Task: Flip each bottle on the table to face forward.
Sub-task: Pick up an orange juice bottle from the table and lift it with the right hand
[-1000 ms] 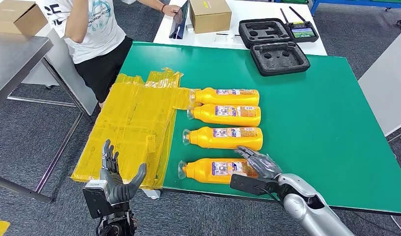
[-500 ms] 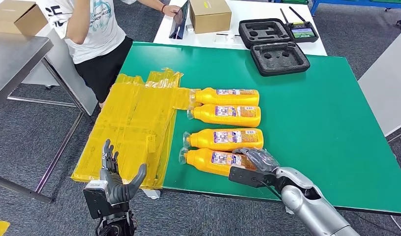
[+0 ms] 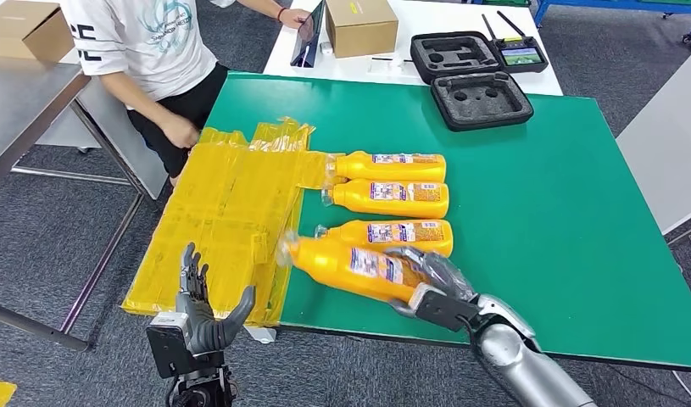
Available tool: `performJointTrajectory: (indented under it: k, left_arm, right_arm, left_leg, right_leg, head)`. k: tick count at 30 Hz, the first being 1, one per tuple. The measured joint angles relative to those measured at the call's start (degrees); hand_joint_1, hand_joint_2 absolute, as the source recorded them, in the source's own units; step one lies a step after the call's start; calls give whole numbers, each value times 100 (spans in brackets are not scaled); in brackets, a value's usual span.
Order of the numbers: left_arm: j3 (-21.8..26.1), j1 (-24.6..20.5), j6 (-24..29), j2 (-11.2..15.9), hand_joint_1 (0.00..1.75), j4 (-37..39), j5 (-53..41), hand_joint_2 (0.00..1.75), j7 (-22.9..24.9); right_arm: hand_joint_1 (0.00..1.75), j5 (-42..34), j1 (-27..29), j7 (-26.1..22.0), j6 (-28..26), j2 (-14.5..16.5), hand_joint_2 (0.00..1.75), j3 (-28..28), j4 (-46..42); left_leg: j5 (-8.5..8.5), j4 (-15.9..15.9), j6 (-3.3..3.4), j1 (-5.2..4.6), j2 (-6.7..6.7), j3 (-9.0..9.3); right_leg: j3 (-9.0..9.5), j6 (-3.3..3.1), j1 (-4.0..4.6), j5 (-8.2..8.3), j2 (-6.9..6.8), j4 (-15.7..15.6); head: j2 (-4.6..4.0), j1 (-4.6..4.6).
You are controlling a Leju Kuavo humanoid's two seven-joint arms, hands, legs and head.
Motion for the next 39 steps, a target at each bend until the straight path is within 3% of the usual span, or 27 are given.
performJointTrajectory:
  k: [4, 11, 18, 25, 39]
  left_arm:
    - [0, -21, -2, -25, 0, 4, 35, 175, 0]
    - [8, -12, -61, -27, 0, 2, 137, 175, 0]
    - [-159, -26, -1130, -23, 0, 4, 960, 175, 74]
    - [-608, -153, -2292, 52, 0, -3, 1338, 175, 247]
    - [-1035, -591, -2706, 107, 0, 65, 1112, 175, 343]
  right_arm:
    - [175, -329, 32, -447, -111, 420, 175, -169, -132]
    - [175, -602, 41, -551, -393, 921, 175, -323, -246]
    - [175, -999, 127, -834, -739, 1347, 175, -415, -178]
    - [175, -1283, 306, -1131, -533, 1729, 175, -419, 228]
    - [175, -1233, 496, -1179, -139, 2325, 175, -413, 853]
  left_leg:
    - [1, 0, 0, 2, 1, 1]
    - [2, -1, 0, 0, -1, 0]
    - [1, 0, 0, 0, 0, 1]
    - [0, -1, -1, 1, -1, -1]
    - [1, -1, -1, 1, -1, 0]
  right_leg:
    - [0, -1, 2, -1, -1, 0]
    - [1, -1, -1, -1, -1, 1]
    - [-1, -1, 0, -1, -1, 0]
    - [-2, -2, 0, -2, -1, 1]
    - [-2, -2, 0, -2, -1, 1]
  head:
    - [0, 0]
    - [0, 2]
    - [0, 1]
    - [-1, 2]
    - [0, 2]
